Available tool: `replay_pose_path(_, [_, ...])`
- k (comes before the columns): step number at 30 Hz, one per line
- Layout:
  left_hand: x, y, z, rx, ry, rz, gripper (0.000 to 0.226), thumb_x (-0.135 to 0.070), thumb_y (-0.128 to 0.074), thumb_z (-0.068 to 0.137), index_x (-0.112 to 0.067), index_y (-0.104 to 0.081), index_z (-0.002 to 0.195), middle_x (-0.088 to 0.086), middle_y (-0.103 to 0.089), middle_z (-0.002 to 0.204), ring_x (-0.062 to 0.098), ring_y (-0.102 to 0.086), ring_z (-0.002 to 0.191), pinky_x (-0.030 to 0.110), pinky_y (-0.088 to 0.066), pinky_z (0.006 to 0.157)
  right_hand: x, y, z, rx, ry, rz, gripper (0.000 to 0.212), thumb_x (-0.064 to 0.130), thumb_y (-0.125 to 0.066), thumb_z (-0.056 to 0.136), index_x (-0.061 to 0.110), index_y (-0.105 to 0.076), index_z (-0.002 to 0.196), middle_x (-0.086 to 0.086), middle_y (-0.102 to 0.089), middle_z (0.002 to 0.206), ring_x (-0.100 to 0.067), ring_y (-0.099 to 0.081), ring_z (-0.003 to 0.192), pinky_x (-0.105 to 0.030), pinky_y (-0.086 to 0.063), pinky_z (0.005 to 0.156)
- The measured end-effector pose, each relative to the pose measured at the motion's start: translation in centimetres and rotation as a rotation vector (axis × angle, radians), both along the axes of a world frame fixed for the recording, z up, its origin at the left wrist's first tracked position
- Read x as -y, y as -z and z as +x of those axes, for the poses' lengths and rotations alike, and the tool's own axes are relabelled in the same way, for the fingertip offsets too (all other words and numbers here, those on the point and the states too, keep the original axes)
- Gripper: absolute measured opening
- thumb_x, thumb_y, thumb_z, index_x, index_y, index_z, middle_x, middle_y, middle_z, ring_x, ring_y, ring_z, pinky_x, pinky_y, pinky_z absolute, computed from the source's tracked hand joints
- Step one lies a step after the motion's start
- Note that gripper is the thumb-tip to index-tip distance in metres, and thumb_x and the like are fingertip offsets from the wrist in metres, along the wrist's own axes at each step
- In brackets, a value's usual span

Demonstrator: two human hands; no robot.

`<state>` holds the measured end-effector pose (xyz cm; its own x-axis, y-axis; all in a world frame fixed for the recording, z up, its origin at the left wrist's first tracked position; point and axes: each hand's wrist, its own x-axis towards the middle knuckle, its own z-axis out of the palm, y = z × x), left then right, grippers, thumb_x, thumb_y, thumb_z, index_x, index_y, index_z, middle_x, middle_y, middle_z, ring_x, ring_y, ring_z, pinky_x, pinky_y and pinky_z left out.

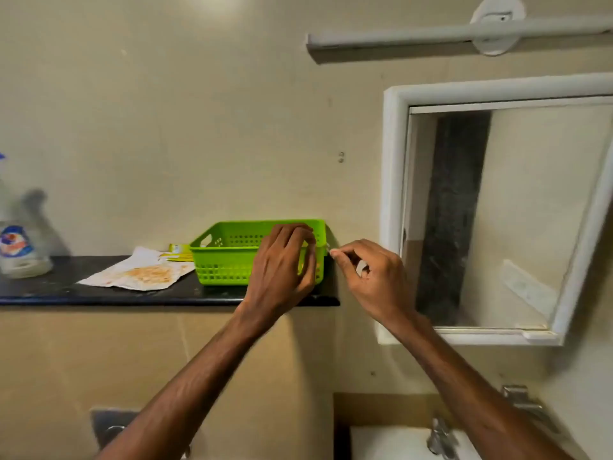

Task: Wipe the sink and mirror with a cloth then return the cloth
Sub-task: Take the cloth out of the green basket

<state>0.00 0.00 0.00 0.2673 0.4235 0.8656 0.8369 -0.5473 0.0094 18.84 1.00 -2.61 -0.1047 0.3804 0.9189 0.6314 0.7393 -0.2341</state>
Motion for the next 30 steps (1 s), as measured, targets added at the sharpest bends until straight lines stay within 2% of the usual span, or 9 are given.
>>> replay_pose_path(2, [-0.9, -0.3, -2.1, 0.042, -0.066, -0.008, 0.015, -0.021, -0.054, 0.092, -0.014, -0.062, 0.102, 0.001, -0.065, 0.106, 0.024, -0.059, 0.101, 0.038, -0.048, 0.086, -0.6, -0.8, -0.9, -0.041, -0.004, 0.011, 0.016, 0.028, -0.072, 0.100, 0.017, -0.073, 0.089, 0.005, -0.068, 0.082, -0.004, -0.052, 0.066, -0.026, -0.045, 0.058])
replay_pose_path(6, [-3.6, -0.5, -6.0, 0.073, -0.223, -0.146, 0.017, -0.030, -0.051, 0.094, -0.018, -0.063, 0.098, 0.000, -0.067, 0.094, 0.024, -0.060, 0.094, 0.039, -0.047, 0.080, -2.9, -3.2, -3.3, -0.038, -0.059, 0.015, 0.006, 0.020, -0.073, 0.098, 0.017, -0.075, 0.093, 0.004, -0.071, 0.087, -0.012, -0.064, 0.076, -0.026, -0.051, 0.064])
replay_pose_path(10, [-5.6, -2.0, -7.7, 0.073, -0.256, -0.343, 0.027, -0.041, -0.046, 0.096, -0.022, -0.065, 0.095, -0.005, -0.071, 0.093, 0.019, -0.064, 0.091, 0.036, -0.051, 0.072, -5.8, -6.1, -5.6, 0.018, -0.104, -0.226, 0.010, 0.010, -0.078, 0.089, 0.019, -0.078, 0.093, 0.010, -0.075, 0.088, -0.002, -0.068, 0.078, -0.016, -0.052, 0.066])
replay_pose_path(13, [-6.9, -3.3, -7.9, 0.017, -0.252, -0.449, 0.032, -0.043, -0.045, 0.091, -0.021, -0.068, 0.096, -0.002, -0.074, 0.095, 0.023, -0.067, 0.090, 0.037, -0.054, 0.072, -8.6, -8.1, -6.9, 0.212, -0.059, -0.525, 0.011, 0.009, -0.082, 0.085, 0.018, -0.082, 0.092, 0.008, -0.077, 0.085, 0.000, -0.070, 0.079, -0.018, -0.055, 0.075])
replay_pose_path(15, [-7.4, -3.5, -7.9, -0.033, -0.265, -0.519, 0.037, -0.043, -0.041, 0.092, -0.015, -0.066, 0.091, 0.006, -0.071, 0.090, 0.029, -0.065, 0.087, 0.036, -0.050, 0.069, -10.4, -9.0, -7.7, 0.367, 0.029, -0.657, 0.012, 0.008, -0.084, 0.083, 0.014, -0.082, 0.093, 0.001, -0.079, 0.092, -0.010, -0.073, 0.085, -0.029, -0.061, 0.084])
replay_pose_path(20, [-7.9, -3.1, -8.0, -0.111, -0.333, -0.559, 0.043, -0.040, -0.034, 0.099, -0.011, -0.055, 0.074, 0.015, -0.058, 0.081, 0.035, -0.060, 0.082, 0.035, -0.037, 0.066, -14.2, -9.2, -9.6, 0.697, 0.270, -0.843, 0.028, 0.019, -0.092, 0.076, 0.007, -0.077, 0.096, -0.009, -0.075, 0.095, -0.024, -0.072, 0.089, -0.042, -0.063, 0.084])
replay_pose_path(25, [-8.0, -2.7, -8.0, -0.114, -0.347, -0.511, 0.051, -0.041, -0.032, 0.100, -0.008, -0.068, 0.085, 0.018, -0.067, 0.090, 0.030, -0.055, 0.077, 0.033, -0.035, 0.067, -16.1, -8.9, -10.6, 0.888, 0.257, -0.944, 0.016, 0.028, -0.082, 0.087, 0.022, -0.069, 0.094, 0.001, -0.071, 0.090, -0.022, -0.071, 0.093, -0.038, -0.060, 0.086])
replay_pose_path(28, [-8.0, -2.6, -8.0, -0.103, -0.354, -0.500, 0.051, -0.041, -0.033, 0.099, -0.008, -0.070, 0.087, 0.018, -0.069, 0.092, 0.029, -0.057, 0.078, 0.033, -0.036, 0.067, -16.4, -9.5, -10.6, 0.983, 0.175, -1.074, 0.016, 0.030, -0.072, 0.097, 0.014, -0.073, 0.093, 0.001, -0.071, 0.081, -0.020, -0.067, 0.083, -0.037, -0.056, 0.077])
replay_pose_path(30, [-8.1, -2.6, -8.0, -0.103, -0.358, -0.509, 0.051, -0.042, -0.033, 0.099, -0.008, -0.070, 0.087, 0.018, -0.069, 0.093, 0.030, -0.058, 0.080, 0.033, -0.036, 0.067, -16.3, -9.9, -10.6, 1.044, 0.165, -1.123, 0.021, 0.029, -0.068, 0.100, 0.009, -0.076, 0.102, -0.005, -0.076, 0.091, -0.020, -0.067, 0.083, -0.043, -0.061, 0.083])
